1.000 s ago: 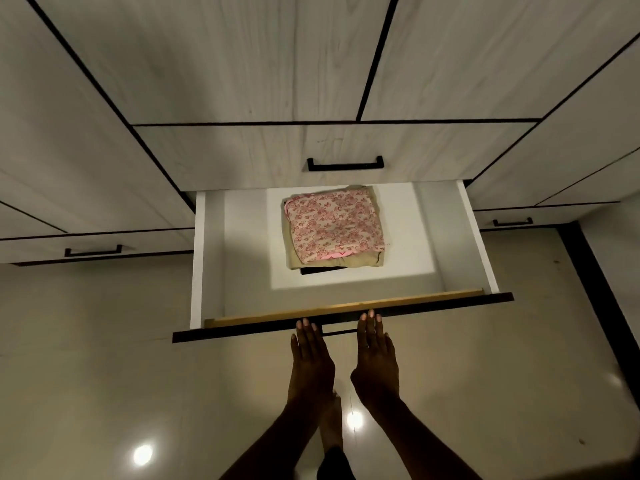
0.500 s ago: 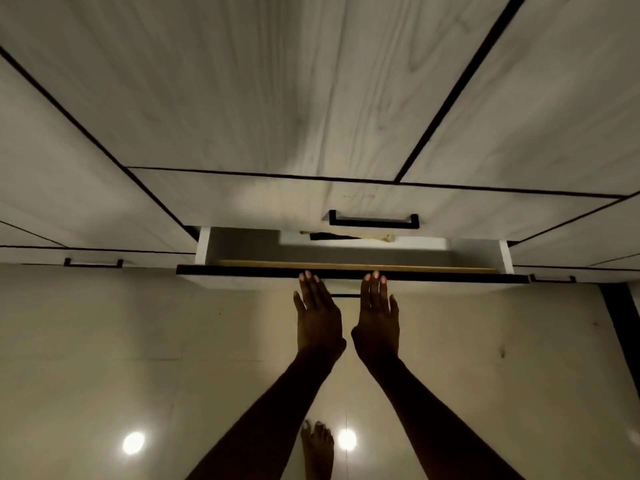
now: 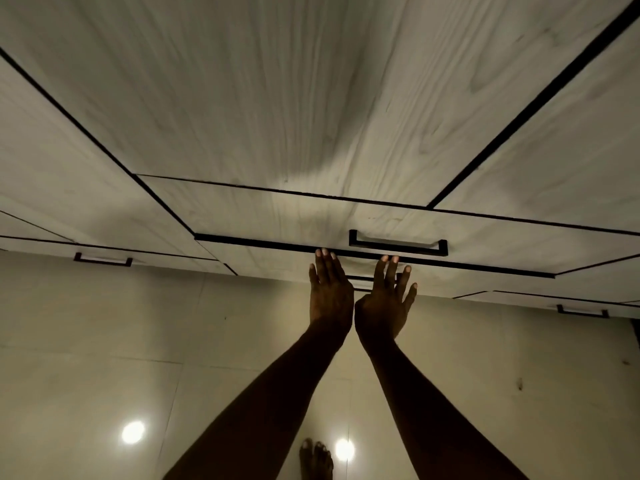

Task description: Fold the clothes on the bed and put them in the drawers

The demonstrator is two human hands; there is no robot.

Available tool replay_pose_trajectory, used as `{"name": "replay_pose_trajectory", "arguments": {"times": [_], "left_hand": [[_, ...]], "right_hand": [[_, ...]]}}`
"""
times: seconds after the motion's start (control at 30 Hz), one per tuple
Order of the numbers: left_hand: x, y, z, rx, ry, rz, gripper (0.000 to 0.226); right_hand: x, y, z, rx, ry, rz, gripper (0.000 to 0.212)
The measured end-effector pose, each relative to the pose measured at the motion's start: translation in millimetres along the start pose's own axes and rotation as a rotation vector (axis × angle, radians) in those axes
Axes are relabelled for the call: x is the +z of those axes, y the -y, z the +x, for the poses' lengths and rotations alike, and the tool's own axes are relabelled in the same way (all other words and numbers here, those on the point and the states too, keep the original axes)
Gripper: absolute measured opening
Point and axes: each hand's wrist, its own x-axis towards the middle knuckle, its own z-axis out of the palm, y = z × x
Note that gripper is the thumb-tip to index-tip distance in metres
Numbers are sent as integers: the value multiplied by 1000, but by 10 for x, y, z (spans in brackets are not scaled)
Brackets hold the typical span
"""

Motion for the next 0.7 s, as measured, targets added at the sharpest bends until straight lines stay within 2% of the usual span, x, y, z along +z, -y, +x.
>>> {"name": "replay_pose_trajectory", "arguments": {"times": [0.17, 0.3, 0.4, 0.53, 0.7], "left_hand": [[175, -106, 111, -63, -51, 19, 85], [298, -103, 122, -70, -91, -32, 86], [305, -88, 119, -59, -74, -43, 98], [388, -91, 84, -44, -117, -137, 113], [386, -99, 14, -49, -167, -112, 115]], "right_hand": [[68, -2, 10, -14, -47, 42, 75], [17, -19, -33, -74, -70, 113, 77], [67, -42, -23, -108, -32, 128, 75], [105, -129, -21, -111, -66, 129, 91], [-1, -178, -73, -170, -83, 131, 92]]}}
